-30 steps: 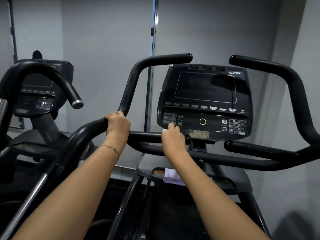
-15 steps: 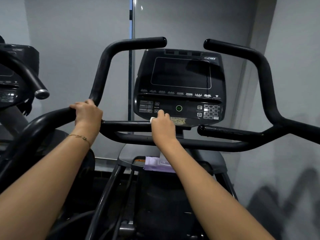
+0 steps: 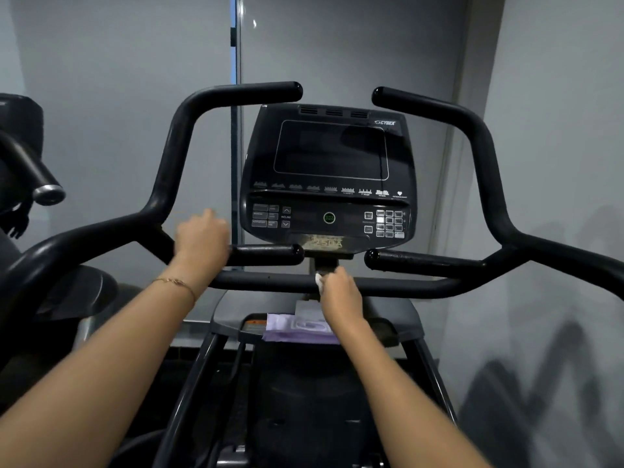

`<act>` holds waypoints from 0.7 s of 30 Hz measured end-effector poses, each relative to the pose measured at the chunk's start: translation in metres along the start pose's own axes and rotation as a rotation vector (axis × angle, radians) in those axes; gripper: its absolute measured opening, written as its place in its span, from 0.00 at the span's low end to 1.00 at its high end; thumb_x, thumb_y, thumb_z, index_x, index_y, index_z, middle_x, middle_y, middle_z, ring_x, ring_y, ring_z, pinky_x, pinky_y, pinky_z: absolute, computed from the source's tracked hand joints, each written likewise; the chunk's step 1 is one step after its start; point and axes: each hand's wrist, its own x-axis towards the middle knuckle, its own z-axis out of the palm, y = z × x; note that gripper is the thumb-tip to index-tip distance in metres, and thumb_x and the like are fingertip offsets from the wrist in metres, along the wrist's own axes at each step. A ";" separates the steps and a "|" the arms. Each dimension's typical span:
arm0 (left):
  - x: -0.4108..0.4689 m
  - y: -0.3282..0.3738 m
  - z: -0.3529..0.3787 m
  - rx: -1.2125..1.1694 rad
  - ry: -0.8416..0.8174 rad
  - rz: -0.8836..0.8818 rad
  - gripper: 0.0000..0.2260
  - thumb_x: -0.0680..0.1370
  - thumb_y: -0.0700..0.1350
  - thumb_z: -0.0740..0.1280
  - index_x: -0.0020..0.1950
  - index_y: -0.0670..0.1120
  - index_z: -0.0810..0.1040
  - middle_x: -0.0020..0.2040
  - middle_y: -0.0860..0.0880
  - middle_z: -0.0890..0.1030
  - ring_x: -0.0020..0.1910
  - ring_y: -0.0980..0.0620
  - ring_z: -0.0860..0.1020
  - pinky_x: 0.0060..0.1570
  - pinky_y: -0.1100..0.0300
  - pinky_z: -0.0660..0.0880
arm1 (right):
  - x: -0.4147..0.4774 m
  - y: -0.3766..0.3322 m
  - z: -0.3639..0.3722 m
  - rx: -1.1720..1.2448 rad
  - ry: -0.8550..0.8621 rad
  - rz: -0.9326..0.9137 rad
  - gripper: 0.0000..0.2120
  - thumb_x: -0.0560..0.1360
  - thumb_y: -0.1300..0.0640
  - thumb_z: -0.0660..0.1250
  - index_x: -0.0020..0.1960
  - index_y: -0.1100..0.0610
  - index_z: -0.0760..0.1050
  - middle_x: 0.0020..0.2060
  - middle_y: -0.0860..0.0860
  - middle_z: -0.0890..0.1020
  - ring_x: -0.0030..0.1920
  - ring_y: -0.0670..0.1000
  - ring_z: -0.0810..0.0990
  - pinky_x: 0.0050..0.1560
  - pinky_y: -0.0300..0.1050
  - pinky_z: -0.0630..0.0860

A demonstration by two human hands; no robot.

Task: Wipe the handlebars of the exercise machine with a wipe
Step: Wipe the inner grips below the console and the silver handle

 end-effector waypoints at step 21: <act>-0.021 0.129 -0.018 -1.547 -0.529 0.046 0.03 0.75 0.36 0.68 0.48 0.38 0.80 0.37 0.46 0.80 0.27 0.60 0.77 0.32 0.71 0.77 | -0.027 0.064 -0.082 1.191 -0.017 0.254 0.04 0.75 0.60 0.67 0.41 0.55 0.78 0.35 0.48 0.81 0.35 0.43 0.78 0.32 0.36 0.76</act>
